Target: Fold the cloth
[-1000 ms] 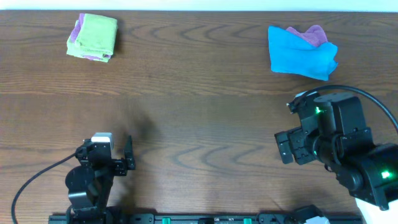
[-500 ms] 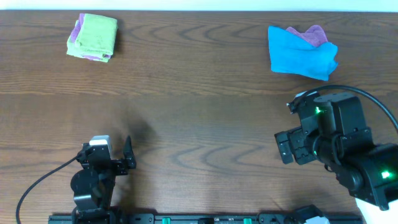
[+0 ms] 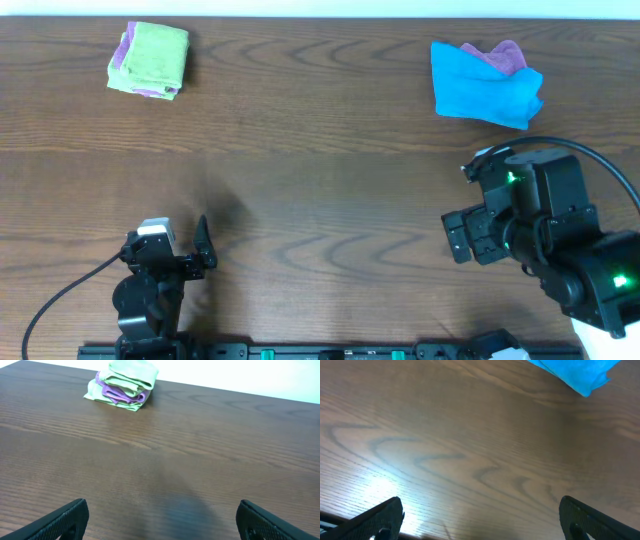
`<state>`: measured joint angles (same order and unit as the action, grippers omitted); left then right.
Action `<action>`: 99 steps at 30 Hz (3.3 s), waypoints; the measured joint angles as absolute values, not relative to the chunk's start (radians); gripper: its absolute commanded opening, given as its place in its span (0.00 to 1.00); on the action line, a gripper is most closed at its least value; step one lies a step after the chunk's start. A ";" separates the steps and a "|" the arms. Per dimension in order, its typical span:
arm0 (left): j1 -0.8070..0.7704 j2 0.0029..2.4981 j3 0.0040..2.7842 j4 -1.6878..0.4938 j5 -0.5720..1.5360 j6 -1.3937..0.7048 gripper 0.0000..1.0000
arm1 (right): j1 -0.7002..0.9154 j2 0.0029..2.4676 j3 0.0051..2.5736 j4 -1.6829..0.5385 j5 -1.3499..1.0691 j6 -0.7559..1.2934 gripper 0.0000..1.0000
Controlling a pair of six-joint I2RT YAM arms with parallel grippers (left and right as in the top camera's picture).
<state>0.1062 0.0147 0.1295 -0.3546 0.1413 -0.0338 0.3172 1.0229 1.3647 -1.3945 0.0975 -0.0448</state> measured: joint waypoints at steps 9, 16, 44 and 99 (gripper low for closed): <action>0.106 0.015 0.130 -0.355 0.141 -0.034 0.95 | 0.317 1.023 1.365 -1.394 0.097 -0.045 0.99; 0.106 0.015 0.130 -0.355 0.141 -0.034 0.95 | 0.317 1.023 1.365 -1.394 0.097 -0.045 0.99; 0.106 0.015 0.130 -0.352 0.138 -0.034 0.95 | 0.250 0.501 1.012 -0.935 0.097 -0.059 0.99; 0.106 0.013 0.129 -0.352 0.131 -0.034 0.95 | 0.179 0.014 0.160 -0.710 -0.001 -0.059 0.99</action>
<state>0.1062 0.0128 0.1291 -0.3515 0.1307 -0.0338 0.1787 0.0143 0.1600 -0.7097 -0.0006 -0.0589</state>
